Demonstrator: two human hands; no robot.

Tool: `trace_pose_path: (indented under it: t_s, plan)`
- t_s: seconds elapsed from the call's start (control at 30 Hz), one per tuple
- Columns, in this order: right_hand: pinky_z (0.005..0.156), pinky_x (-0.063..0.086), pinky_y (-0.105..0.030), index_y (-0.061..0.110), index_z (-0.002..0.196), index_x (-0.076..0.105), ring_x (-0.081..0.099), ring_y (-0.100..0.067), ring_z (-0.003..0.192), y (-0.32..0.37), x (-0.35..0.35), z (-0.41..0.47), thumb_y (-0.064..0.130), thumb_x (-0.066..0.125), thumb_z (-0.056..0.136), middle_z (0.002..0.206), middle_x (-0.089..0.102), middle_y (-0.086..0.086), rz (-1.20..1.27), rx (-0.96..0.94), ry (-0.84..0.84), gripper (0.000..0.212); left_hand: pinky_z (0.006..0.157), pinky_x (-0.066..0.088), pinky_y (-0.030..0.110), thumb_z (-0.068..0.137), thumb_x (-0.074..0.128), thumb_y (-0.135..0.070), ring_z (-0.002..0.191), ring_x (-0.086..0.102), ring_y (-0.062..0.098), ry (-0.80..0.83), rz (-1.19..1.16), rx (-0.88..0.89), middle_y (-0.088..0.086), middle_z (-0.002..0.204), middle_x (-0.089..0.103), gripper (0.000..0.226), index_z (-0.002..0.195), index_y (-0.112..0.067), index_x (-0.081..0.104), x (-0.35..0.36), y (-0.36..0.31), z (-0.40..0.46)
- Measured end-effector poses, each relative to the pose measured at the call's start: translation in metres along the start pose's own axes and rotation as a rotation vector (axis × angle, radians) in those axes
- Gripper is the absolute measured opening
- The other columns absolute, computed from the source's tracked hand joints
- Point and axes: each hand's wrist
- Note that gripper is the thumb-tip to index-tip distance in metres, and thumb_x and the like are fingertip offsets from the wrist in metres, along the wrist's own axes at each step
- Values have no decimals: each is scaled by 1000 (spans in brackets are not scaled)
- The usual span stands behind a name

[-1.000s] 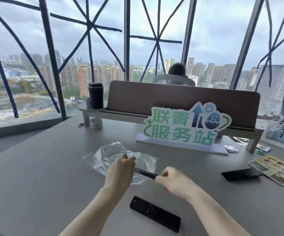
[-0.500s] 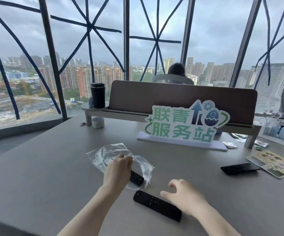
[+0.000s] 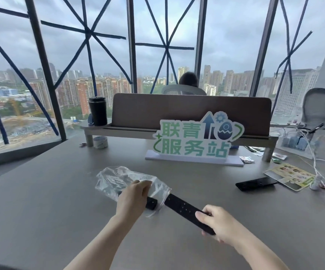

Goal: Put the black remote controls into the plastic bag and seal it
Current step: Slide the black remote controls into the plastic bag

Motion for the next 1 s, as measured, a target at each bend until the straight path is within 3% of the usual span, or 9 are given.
trace_pose_path:
  t_s: [0.27, 0.37, 0.43, 0.53, 0.63, 0.73, 0.83, 0.9, 1.0]
  plan:
    - [36, 17, -20, 10, 86, 57, 26, -11, 37, -3, -38, -1, 23, 53, 99, 62, 62, -6, 342, 146, 0, 19, 67, 54, 37, 93, 45, -27, 83, 64, 25, 24, -137, 232, -1, 97, 68, 25, 101, -29, 68, 33, -97, 27]
    - [38, 26, -21, 3, 92, 63, 36, -13, 38, 0, -29, 13, 17, 49, 102, 66, 64, -10, 528, 110, -19, 21, 67, 53, 34, 93, 46, -29, 86, 64, 21, 40, -167, 272, -3, 100, 68, 26, 106, -31, 68, 39, -114, 27]
    - [43, 44, -25, -1, 103, 66, 55, -17, 47, 1, -23, 25, 14, 49, 102, 76, 67, -15, 613, 63, -38, 24, 70, 53, 36, 93, 46, -29, 87, 64, 21, 56, -179, 273, -2, 101, 69, 26, 107, -31, 68, 43, -115, 24]
    - [50, 56, -31, -3, 103, 67, 65, -22, 53, -4, -24, 37, 6, 51, 98, 79, 68, -17, 593, 46, -200, 19, 71, 52, 35, 92, 48, -28, 82, 65, 24, 67, -179, 242, 0, 100, 69, 25, 105, -30, 69, 44, -107, 21]
    - [38, 45, -23, 1, 87, 68, 55, -18, 39, -23, -42, 40, -2, 47, 94, 73, 69, -12, 523, 81, -371, 22, 72, 51, 35, 91, 49, -25, 83, 64, 27, 67, -166, 198, 1, 94, 69, 22, 94, -24, 71, 44, -97, 21]
    - [37, 35, -19, 10, 87, 64, 49, -18, 38, -49, -70, 48, 4, 48, 92, 75, 67, -8, 409, 163, -496, 18, 71, 50, 34, 91, 51, -23, 84, 64, 27, 32, -188, 139, 2, 92, 70, 20, 89, -19, 71, 42, -90, 28]
    - [41, 38, -21, 10, 93, 58, 50, -22, 44, -70, -98, 67, 17, 50, 91, 75, 62, -8, 299, 275, -572, 10, 69, 47, 32, 90, 53, -22, 83, 64, 26, -38, -229, 63, 0, 91, 72, 21, 89, -14, 72, 33, -89, 43]
    - [43, 45, -25, 8, 97, 54, 55, -25, 48, -78, -113, 82, 29, 50, 91, 73, 61, -10, 216, 346, -613, 22, 66, 46, 36, 89, 53, -20, 76, 62, 31, -94, -234, 45, 7, 81, 71, 23, 79, -7, 68, 29, -91, 53]
    - [78, 58, -38, 8, 101, 63, 70, -31, 72, -81, -129, 107, 55, 47, 89, 83, 71, -14, 79, 455, -680, 51, 61, 40, 33, 90, 53, -20, 70, 57, 26, -98, -209, 68, 4, 78, 68, 24, 77, -8, 70, 29, -97, 61]
Point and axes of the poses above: each hand's wrist, its own z-axis towards the middle knuckle, its own x-axis out of the palm, y = z × x
